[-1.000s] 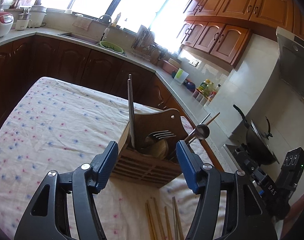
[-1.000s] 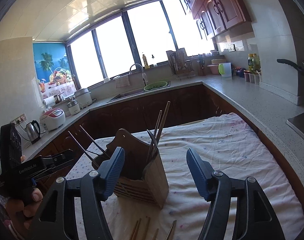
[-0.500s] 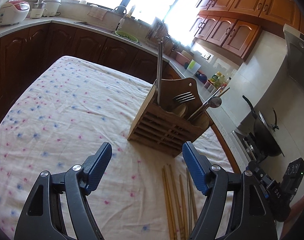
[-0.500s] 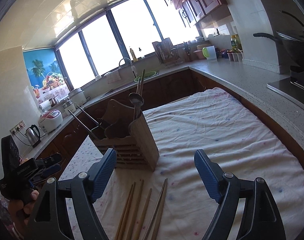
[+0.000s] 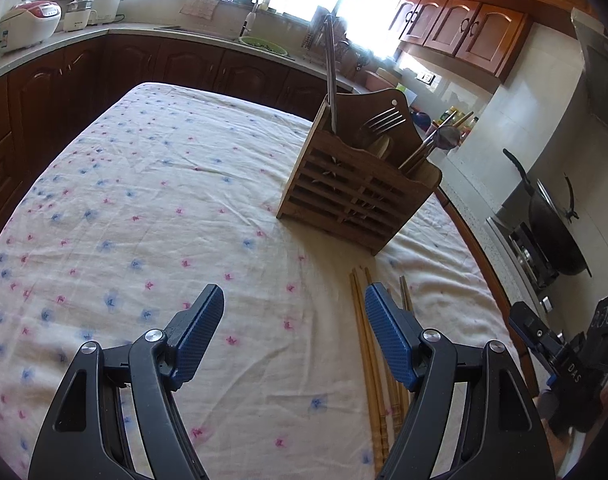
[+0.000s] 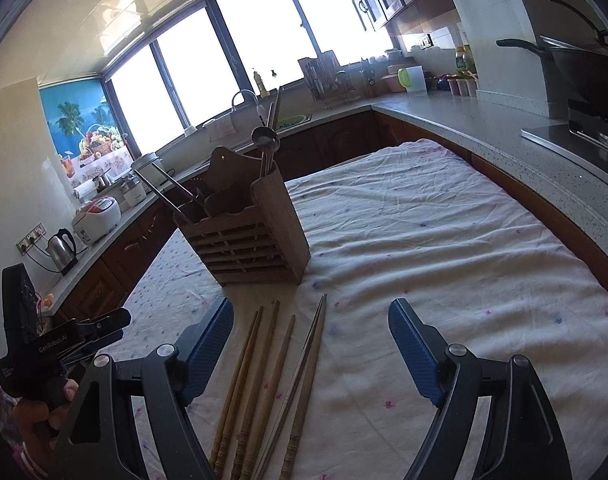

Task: Organize utensils
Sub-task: 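Move both open tools back down to the chopsticks on the cloth, then grasp a wooden chopstick with the left tool while the right tool grasps another wooden chopstick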

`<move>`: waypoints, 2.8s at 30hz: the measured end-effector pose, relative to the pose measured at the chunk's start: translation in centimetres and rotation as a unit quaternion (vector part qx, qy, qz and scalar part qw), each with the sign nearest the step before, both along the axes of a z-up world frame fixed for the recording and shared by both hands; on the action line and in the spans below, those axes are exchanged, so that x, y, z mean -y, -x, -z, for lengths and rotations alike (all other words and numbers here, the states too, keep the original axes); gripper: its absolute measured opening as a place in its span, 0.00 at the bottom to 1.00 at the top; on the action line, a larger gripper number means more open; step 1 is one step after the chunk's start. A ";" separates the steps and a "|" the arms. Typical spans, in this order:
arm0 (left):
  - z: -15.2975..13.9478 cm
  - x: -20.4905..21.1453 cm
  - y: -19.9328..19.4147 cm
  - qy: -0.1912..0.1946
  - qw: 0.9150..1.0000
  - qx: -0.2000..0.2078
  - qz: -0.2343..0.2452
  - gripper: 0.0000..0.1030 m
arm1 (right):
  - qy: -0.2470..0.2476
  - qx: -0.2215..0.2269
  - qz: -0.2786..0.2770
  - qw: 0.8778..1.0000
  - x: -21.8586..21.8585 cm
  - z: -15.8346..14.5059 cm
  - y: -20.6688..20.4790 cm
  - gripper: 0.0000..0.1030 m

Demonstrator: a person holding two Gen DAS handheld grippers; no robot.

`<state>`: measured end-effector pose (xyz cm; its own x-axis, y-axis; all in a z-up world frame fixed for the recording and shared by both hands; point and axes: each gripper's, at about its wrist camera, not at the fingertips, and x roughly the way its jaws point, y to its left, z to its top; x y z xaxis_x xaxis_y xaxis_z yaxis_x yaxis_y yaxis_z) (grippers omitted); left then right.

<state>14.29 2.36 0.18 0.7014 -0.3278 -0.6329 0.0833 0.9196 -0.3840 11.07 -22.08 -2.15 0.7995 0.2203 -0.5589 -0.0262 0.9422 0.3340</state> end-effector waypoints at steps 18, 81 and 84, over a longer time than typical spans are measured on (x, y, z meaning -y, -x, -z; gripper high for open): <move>2.3 3.2 -1.6 -0.073 0.995 -0.058 0.023 0.72 | 0.010 -0.053 -0.018 0.998 -1.2 2.5 -1.5 0.64; 5.6 7.7 -5.4 -0.150 0.980 -0.094 0.093 0.49 | 0.064 -0.160 -0.082 0.982 -4.1 7.1 -5.4 0.23; 5.5 7.8 -6.4 -0.149 0.980 -0.096 0.092 0.46 | 0.062 -0.161 -0.073 0.982 -4.3 7.2 -6.4 0.27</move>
<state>20.67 -5.39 -5.35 0.5067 -0.2174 -0.8342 0.2100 0.9697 -0.1252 17.50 -17.79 -9.38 0.5420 0.2327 -0.8075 -0.0754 0.9705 0.2290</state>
